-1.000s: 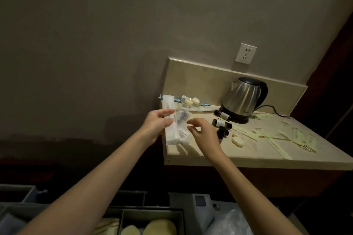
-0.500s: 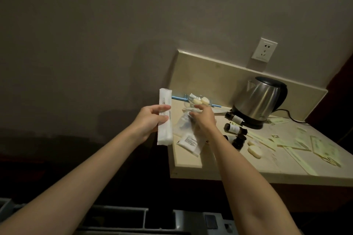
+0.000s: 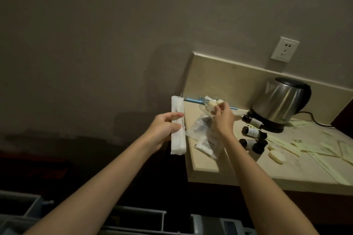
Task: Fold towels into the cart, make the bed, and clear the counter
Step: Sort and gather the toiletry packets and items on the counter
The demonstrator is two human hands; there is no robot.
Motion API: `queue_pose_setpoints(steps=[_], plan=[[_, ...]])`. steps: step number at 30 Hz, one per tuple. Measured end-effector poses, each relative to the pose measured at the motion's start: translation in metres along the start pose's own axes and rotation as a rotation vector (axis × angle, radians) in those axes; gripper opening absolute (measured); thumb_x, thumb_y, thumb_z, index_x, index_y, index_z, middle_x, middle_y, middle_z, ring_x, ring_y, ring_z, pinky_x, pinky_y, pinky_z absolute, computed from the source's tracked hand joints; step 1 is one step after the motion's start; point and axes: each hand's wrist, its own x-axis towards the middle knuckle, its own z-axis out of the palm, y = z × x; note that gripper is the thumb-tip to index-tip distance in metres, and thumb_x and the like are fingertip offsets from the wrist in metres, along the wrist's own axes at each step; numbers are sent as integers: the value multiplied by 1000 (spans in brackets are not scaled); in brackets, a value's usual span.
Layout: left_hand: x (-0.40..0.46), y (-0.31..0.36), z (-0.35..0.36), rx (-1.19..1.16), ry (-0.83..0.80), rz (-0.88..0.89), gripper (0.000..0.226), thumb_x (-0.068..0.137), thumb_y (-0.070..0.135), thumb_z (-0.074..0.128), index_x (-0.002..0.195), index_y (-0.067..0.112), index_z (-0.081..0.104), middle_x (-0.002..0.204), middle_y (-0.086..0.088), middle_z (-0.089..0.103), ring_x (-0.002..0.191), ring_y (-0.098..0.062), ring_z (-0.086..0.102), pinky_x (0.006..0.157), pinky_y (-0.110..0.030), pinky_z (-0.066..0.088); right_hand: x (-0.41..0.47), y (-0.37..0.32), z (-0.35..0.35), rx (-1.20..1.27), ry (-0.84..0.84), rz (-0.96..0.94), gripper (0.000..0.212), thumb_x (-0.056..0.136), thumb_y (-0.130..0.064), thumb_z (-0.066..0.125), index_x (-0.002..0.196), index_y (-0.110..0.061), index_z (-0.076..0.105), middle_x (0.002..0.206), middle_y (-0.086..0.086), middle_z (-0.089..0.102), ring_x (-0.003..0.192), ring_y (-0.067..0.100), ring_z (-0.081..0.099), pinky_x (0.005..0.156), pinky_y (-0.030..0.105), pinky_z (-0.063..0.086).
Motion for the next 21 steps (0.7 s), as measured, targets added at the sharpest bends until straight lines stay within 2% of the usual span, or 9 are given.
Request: queue_pose_setpoints(steps=[2,4,6,9,11,13,16,19,21], plan=[[-4,0,1,18,5,-4,38,89,-10,50,111,18,63,109,-3,60,98,-20,63,78,-31,54,-18,-6,-12,32,-7,-51,10,99,-18,46,95,-11,51,89,-2,58,88,18,61,79,31,53],[-11,-1,5,28,8,-13,38,89,-11,50,110,17,63,115,-9,61,104,-24,63,81,-35,54,-37,-13,-24,35,-35,-103,13,97,-22,51,95,-9,52,86,-2,56,77,10,57,67,15,48],[-17,-2,11,14,4,-17,38,88,-12,48,113,13,63,114,-12,63,101,-24,64,81,-36,54,-53,-20,-37,-7,-21,-157,12,94,-19,56,88,-9,53,79,-2,54,67,8,50,56,8,41],[-31,1,22,0,-24,-21,40,88,-13,47,117,10,61,98,-4,63,87,-18,65,72,-30,55,-78,-30,-57,-48,-61,-184,15,92,-12,58,79,-8,51,73,0,49,62,9,43,53,7,38],[-39,3,29,-16,-40,-33,41,88,-12,47,119,11,60,98,-4,63,90,-21,65,77,-34,54,-97,-36,-71,-17,-98,-171,18,91,-12,58,75,-12,49,79,6,55,65,10,47,55,10,40],[-47,4,35,-26,-57,-47,40,89,-11,47,121,10,58,105,-10,63,98,-27,64,84,-41,53,-114,-39,-85,23,-105,-169,21,90,-14,61,73,-18,48,92,9,63,79,17,58,67,23,48],[-58,1,47,-49,-84,-79,39,91,-10,46,125,7,55,107,-14,61,101,-31,64,91,-48,52,-139,-43,-103,86,-175,-171,18,88,-15,64,82,-24,51,100,2,65,91,14,63,75,26,54],[-70,-1,63,-92,-129,-135,37,93,-10,41,126,3,52,119,-20,56,98,-30,64,86,-44,54,-161,-41,-116,146,-263,-169,16,86,-12,66,93,-19,53,102,-2,64,85,3,64,71,19,52],[-75,-3,71,-99,-134,-159,36,94,-8,40,125,3,53,125,-19,53,99,-28,62,79,-38,55,-170,-36,-122,179,-311,-167,16,87,-10,65,98,-11,55,101,2,65,82,5,65,69,19,51]])
